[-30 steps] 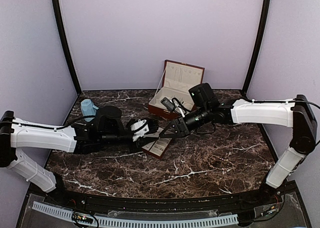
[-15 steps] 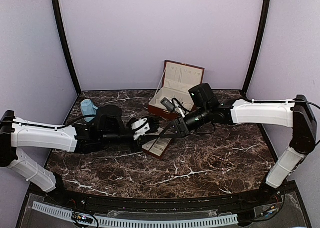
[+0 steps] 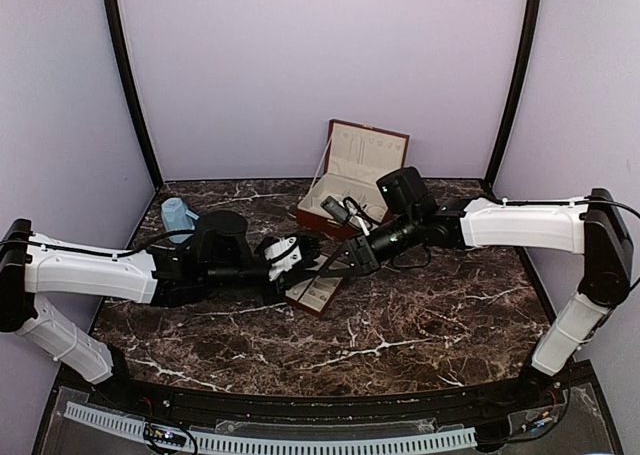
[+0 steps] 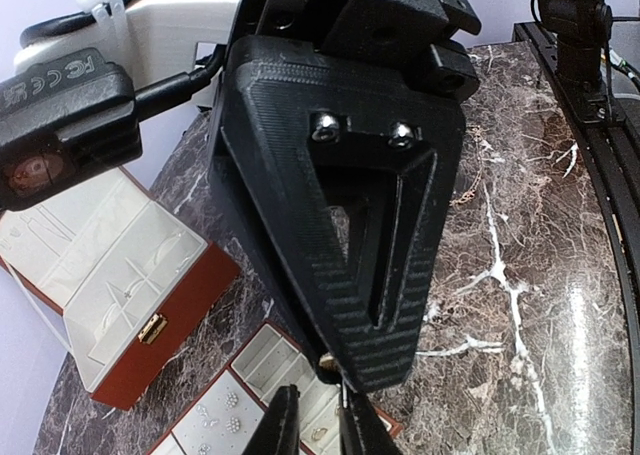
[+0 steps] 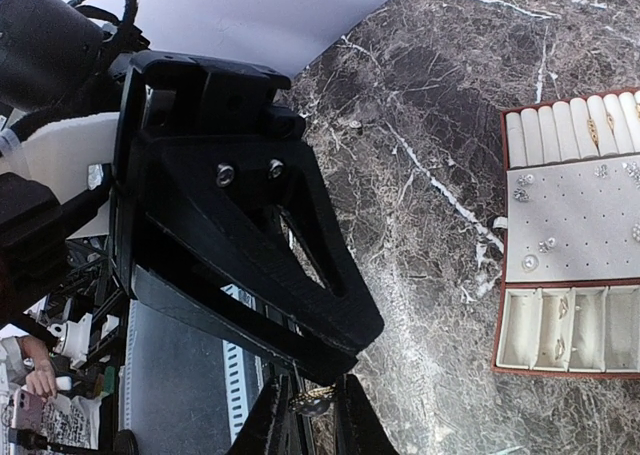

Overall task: Organize the mixed jewelry
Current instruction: Pass from the right arm to the left

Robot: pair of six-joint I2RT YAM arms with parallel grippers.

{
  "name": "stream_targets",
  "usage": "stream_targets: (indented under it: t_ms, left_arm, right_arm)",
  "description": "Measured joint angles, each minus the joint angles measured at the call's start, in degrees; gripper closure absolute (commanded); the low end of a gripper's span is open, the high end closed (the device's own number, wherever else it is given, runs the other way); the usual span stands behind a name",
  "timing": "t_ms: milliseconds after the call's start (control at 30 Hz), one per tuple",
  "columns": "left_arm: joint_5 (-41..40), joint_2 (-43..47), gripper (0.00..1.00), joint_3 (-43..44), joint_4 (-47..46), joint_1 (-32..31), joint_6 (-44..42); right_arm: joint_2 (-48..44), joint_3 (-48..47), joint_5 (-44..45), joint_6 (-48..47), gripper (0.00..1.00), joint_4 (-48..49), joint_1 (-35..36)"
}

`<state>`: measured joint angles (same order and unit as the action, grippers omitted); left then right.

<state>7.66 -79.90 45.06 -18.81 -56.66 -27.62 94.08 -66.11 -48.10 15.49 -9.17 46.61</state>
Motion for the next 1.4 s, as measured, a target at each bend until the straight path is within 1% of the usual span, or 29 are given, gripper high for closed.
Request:
stream_targets:
  t_ms: [400, 567, 733, 867, 933, 1067, 1167, 1267, 1400]
  left_arm:
    - [0.2, 0.0, 0.80, 0.0, 0.0, -0.6, 0.0]
    - [0.2, 0.0, 0.87, 0.0, 0.0, -0.8, 0.1]
    - [0.2, 0.0, 0.99, 0.0, 0.0, -0.9, 0.3]
    - [0.2, 0.0, 1.00, 0.0, 0.0, -0.9, 0.4]
    - [0.2, 0.0, 1.00, 0.0, 0.0, -0.9, 0.4]
    - [0.0, 0.0, 1.00, 0.0, 0.0, -1.0, 1.1]
    - [-0.1, 0.0, 1.00, 0.0, -0.1, -1.0, 2.8]
    - [-0.8, 0.0, 1.00, 0.0, -1.0, -1.1, 5.5]
    - [-2.3, 0.1, 1.00, -0.6, -3.8, -1.1, 9.9]
  right_arm:
    - [0.0, 0.0, 0.0, 0.0, 0.86, -0.2, 0.0]
    - [0.2, 0.0, 0.0, 0.0, 0.86, -0.3, 0.0]
    - [0.2, 0.0, 0.1, 0.0, 0.86, -0.3, 0.0]
    - [0.2, 0.0, 0.2, -0.1, 0.85, -0.3, 0.0]
    - [0.2, 0.0, 0.3, 0.0, 0.81, -0.2, 0.0]
    - [0.2, 0.0, 0.7, 1.0, 0.59, 0.4, 0.0]
    - [-0.1, 0.7, 1.6, 2.0, 0.50, 2.9, 0.0]
    - [-1.7, 3.3, 2.9, 4.3, 0.48, 6.3, -0.2]
    - [-5.8, 8.5, 6.0, 9.0, 0.49, 13.2, -0.9]
